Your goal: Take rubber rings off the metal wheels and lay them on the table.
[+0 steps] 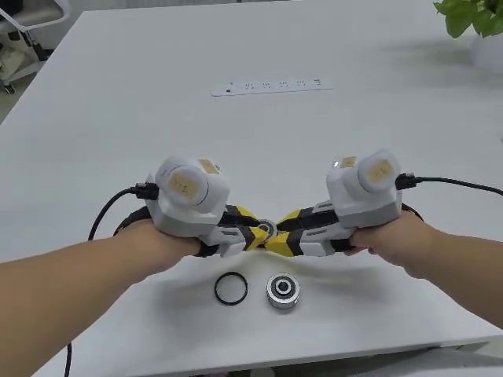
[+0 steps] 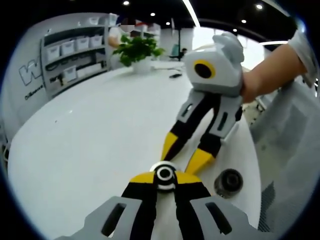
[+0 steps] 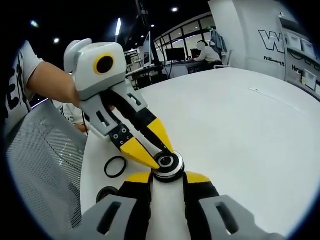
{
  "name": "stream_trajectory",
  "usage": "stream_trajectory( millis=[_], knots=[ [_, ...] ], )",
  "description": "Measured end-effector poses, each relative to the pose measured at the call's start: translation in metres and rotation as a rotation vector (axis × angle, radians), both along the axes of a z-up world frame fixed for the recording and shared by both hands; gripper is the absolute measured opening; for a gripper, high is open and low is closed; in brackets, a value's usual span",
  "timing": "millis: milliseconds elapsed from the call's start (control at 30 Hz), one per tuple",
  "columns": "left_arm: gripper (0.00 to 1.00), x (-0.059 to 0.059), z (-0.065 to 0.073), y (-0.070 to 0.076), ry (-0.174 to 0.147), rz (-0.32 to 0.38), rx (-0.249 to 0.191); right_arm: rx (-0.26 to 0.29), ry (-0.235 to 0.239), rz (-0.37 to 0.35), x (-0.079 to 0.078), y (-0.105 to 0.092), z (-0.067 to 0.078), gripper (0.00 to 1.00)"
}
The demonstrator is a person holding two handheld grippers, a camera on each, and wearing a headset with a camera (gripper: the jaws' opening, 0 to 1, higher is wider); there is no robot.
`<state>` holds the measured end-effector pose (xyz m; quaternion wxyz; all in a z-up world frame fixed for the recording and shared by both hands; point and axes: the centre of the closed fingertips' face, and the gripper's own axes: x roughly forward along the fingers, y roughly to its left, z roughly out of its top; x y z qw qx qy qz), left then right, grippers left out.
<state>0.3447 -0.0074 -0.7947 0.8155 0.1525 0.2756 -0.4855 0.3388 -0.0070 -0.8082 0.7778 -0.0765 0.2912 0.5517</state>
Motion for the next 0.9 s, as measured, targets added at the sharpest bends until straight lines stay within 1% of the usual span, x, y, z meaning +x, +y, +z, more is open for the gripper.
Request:
stream_trajectory(
  millis=[167, 200, 400, 467, 533, 600, 700, 900],
  knots=[
    [0.13, -0.0005, 0.0006, -0.0003, 0.0, 0.001, 0.0, -0.006, 0.007, -0.008, -0.0005, -0.0038, -0.0006, 0.15],
    [0.13, -0.0003, 0.0005, -0.0002, 0.0, 0.002, 0.0, -0.004, 0.014, -0.013, -0.0006, -0.0041, -0.0007, 0.15],
    [0.13, 0.0002, 0.0005, -0.0001, 0.001, 0.011, -0.003, -0.008, 0.016, -0.014, -0.0014, -0.004, -0.0009, 0.13],
    [0.13, 0.0005, 0.0004, 0.0001, 0.001, 0.011, -0.002, -0.023, 0.005, -0.017, 0.0007, -0.0072, -0.0023, 0.06],
    [0.13, 0.0009, 0.0002, 0.0003, 0.0, 0.011, -0.003, -0.009, 0.03, -0.031, 0.0023, -0.0077, -0.0023, 0.05],
    [0.13, 0.0012, 0.0001, 0.0005, 0.0, 0.012, -0.003, -0.016, 0.016, -0.025, 0.0022, -0.0073, -0.0025, 0.05],
    [0.13, 0.0014, 0.0, 0.0008, -0.001, 0.012, -0.004, -0.016, 0.019, -0.028, 0.0024, -0.0079, -0.0022, 0.04],
    [0.13, 0.0016, 0.0, 0.0007, -0.006, 0.016, -0.005, -0.006, 0.045, -0.056, 0.0016, -0.0089, -0.0009, 0.01]
  ],
)
